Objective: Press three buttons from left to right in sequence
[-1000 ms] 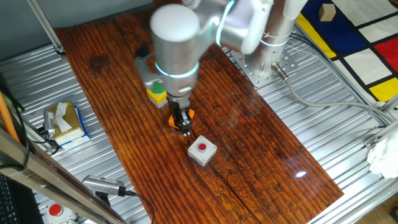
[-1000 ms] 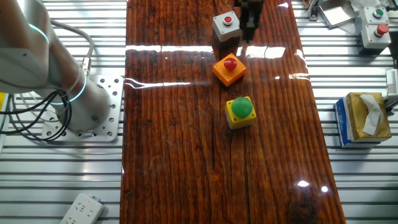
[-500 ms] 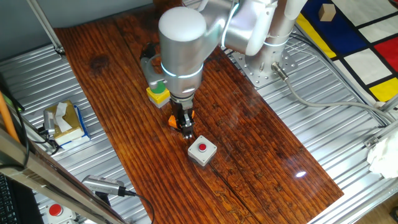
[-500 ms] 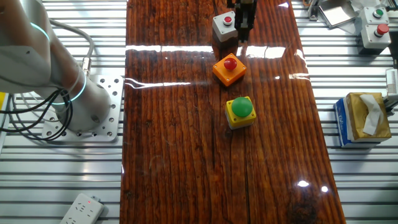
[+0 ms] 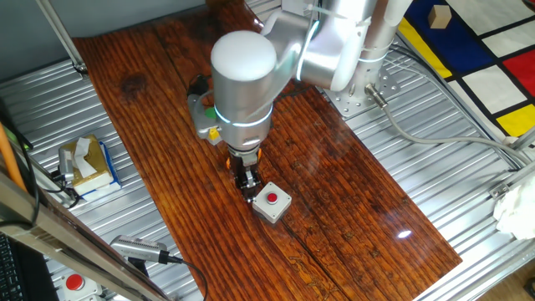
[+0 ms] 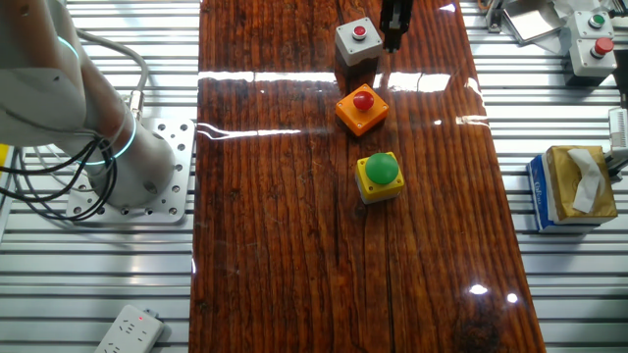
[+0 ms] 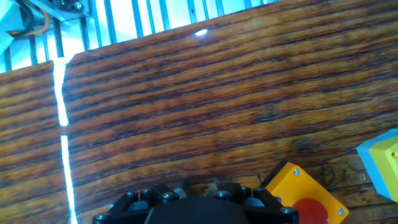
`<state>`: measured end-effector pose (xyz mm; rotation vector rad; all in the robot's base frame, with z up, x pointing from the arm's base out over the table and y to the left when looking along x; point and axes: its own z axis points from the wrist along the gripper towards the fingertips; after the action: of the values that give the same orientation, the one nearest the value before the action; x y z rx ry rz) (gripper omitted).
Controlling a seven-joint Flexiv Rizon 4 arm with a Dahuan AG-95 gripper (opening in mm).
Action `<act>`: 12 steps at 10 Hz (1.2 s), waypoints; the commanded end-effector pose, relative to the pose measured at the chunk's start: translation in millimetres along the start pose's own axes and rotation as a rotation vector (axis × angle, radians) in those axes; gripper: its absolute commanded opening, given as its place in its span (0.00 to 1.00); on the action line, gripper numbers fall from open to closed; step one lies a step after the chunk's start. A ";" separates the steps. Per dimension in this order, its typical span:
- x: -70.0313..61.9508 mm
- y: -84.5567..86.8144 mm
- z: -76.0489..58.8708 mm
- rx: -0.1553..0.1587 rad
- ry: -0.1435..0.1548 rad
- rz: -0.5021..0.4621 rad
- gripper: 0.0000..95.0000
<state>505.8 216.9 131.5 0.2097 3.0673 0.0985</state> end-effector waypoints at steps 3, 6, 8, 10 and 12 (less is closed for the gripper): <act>2.2 -1.3 -1.0 -0.005 0.006 -0.038 0.60; 2.2 -1.3 -1.2 0.006 0.018 -0.086 0.60; 2.5 -1.4 -1.8 0.005 0.019 -0.121 0.60; 2.9 -1.5 -3.8 -0.002 0.015 -0.126 0.60; 2.9 -1.5 -3.8 -0.001 0.020 -0.113 0.60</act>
<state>501.3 214.5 135.3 0.0298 3.0836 0.1062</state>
